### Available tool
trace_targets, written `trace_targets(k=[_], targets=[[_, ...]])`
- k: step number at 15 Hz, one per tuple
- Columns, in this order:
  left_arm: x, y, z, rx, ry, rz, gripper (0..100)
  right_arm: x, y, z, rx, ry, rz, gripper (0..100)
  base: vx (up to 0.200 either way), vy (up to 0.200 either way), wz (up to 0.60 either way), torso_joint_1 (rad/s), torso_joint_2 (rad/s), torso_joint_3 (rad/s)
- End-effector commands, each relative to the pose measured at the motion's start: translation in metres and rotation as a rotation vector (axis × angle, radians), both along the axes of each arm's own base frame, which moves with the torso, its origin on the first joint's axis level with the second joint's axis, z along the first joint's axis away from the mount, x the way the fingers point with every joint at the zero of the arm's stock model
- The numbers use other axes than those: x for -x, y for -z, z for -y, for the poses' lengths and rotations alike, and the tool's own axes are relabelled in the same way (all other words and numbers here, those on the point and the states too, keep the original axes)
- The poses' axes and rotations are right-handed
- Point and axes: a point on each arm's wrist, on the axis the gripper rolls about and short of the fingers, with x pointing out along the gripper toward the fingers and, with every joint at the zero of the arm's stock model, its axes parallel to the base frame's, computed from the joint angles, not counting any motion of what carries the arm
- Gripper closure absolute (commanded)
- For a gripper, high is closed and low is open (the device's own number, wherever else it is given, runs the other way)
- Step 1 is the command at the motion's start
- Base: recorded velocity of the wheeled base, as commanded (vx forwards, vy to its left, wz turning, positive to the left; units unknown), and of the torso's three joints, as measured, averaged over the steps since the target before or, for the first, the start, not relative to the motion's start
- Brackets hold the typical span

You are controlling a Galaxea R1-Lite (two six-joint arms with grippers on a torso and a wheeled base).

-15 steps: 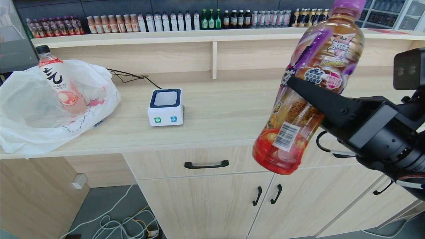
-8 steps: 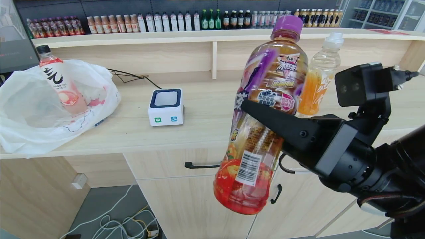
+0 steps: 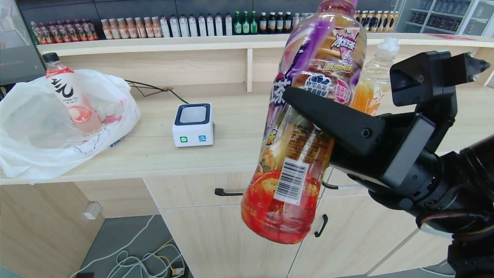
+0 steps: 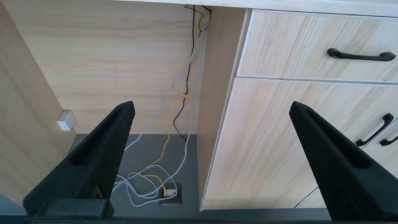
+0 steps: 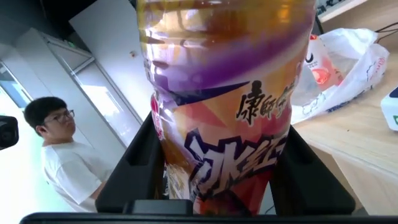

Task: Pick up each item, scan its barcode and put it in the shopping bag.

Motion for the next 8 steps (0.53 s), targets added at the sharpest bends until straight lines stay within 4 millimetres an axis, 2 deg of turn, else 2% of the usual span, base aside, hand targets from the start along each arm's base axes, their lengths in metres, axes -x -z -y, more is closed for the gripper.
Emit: trace_targets(k=[1,8], targets=[[0.000,0.000,0.000,0.000,0.000,0.000,0,0.000,-0.002,0.001,-0.006,-0.001,0.002,100,0.000,0.000,0.00,0.000,0.00,0.000],[0.000,0.000,0.000,0.000,0.000,0.000,0,0.007,-0.012,0.007,-0.034,-0.005,0.029,100,0.000,0.000,0.00,0.000,0.00,0.000]])
